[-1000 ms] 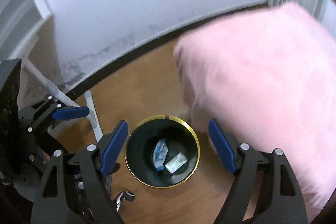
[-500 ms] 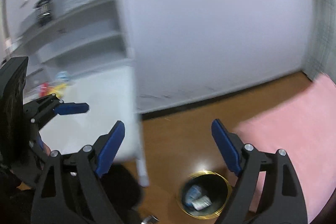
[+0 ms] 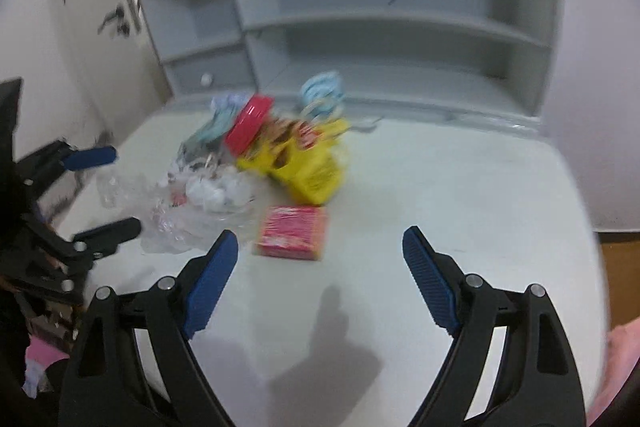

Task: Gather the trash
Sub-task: 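Grasp the clear plastic bag with the left tool while the right tool grasps the pink box, then carry the plastic bag and pink box with both tools over the bin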

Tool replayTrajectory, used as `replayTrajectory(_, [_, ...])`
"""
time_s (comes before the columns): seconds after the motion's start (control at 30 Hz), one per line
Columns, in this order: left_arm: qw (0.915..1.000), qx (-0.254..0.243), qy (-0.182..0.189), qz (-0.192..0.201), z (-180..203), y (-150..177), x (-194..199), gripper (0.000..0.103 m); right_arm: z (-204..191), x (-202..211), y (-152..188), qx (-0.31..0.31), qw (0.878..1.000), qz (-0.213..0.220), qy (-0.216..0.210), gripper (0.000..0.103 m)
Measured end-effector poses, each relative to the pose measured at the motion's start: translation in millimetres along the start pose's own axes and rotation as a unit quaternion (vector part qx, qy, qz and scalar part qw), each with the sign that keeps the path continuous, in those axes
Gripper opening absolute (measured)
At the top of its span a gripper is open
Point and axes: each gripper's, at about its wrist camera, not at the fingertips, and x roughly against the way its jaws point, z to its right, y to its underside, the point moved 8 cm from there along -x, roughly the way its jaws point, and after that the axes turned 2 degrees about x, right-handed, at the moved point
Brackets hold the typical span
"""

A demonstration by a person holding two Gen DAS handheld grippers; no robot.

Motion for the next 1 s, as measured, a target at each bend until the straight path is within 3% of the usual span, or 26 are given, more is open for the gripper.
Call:
replayTrajectory(0.17, [0.9997, -0.005, 0.022, -0.009, -7.4, 17.5, -19.2, 0.092, -22.8, -54.5, 12.0, 0.024, 0.998, -0.052, 0.028, 0.082])
replayTrajectory(0.33, [0.9996, -0.007, 0.02, -0.017, -5.9, 22.4, -44.2, 0.092, -19.0, -72.2, 17.8, 0.028, 0.996, -0.07, 0.049, 0.079])
replayTrajectory(0.4, [0.9995, -0.002, 0.023, -0.02, -7.5, 29.5, -47.9, 0.085, -14.9, -74.3, 17.5, 0.029, 0.995, -0.072, 0.058, 0.072])
replayTrajectory(0.47, [0.9991, 0.0, 0.031, -0.03, -7.0, 35.2, -47.4, 0.06, -16.8, -77.5, 15.0, 0.027, 0.996, -0.07, 0.052, 0.063])
replayTrajectory(0.5, [0.9989, 0.002, 0.034, -0.032, -6.4, 37.4, -45.7, 0.052, -16.8, -74.8, 16.1, 0.027, 0.996, -0.068, 0.048, 0.052])
replayTrajectory(0.57, [0.9986, 0.009, 0.036, -0.037, -5.7, 40.9, -42.6, 0.037, -16.4, -71.3, 15.6, 0.028, 0.996, -0.065, 0.046, 0.052])
replayTrajectory(0.8, [0.9982, 0.029, 0.046, -0.023, -7.0, 39.1, -1.6, 0.03, -10.5, -38.7, 18.1, 0.004, 0.999, -0.039, 0.022, 0.052])
replayTrajectory(1.0, [0.9955, 0.068, 0.058, 0.029, -23.6, 9.9, 48.8, 0.03, 6.0, -5.1, 15.8, -0.014, 1.0, -0.01, 0.024, 0.052])
